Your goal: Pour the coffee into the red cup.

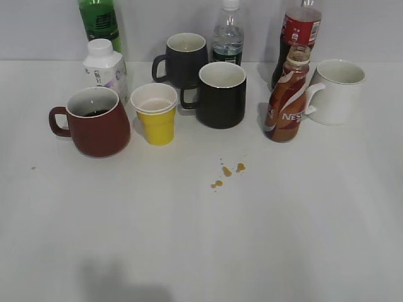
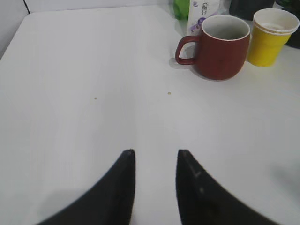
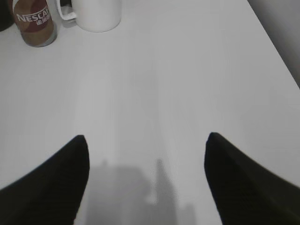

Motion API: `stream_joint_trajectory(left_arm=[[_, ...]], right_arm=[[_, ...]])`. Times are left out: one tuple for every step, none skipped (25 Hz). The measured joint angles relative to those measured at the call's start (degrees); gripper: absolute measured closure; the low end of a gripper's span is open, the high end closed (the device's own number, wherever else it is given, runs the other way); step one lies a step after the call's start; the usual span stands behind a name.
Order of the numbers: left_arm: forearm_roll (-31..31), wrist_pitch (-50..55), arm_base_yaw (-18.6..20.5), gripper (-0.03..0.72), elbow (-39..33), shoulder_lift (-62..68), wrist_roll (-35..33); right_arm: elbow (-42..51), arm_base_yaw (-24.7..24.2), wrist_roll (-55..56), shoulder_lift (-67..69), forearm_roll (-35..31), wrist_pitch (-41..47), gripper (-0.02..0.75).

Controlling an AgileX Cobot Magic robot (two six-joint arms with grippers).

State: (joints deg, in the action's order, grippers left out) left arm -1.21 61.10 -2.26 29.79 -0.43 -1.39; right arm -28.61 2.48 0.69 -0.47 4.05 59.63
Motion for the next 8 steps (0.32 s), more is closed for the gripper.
stream_joint_trajectory(left_arm=[[0.0,0.0,0.0,0.449,0.0,0.0,0.0],[0.0,0.0,0.0,0.449,0.0,0.0,0.0],[0.0,0.0,0.0,0.449,0.0,0.0,0.0],[0.0,0.0,0.0,0.449,0.0,0.0,0.0],[0.0,0.0,0.0,0.449,0.0,0.0,0.0],[0.0,0.0,0.0,0.449,0.0,0.0,0.0],[0.0,0.0,0.0,0.449,0.0,0.0,0.0],[0.0,0.0,0.0,0.449,0.0,0.0,0.0]], right_arm=[[0.0,0.0,0.0,0.0,0.0,0.0,0.164],[0.0,0.0,0.0,0.0,0.0,0.0,0.164],[0.0,0.0,0.0,0.0,0.0,0.0,0.164],[0.0,0.0,0.0,0.0,0.0,0.0,0.164],[0.0,0.0,0.0,0.0,0.0,0.0,0.164],[0.0,0.0,0.0,0.0,0.0,0.0,0.164],[0.0,0.0,0.0,0.0,0.0,0.0,0.164],[0.0,0.0,0.0,0.0,0.0,0.0,0.164]])
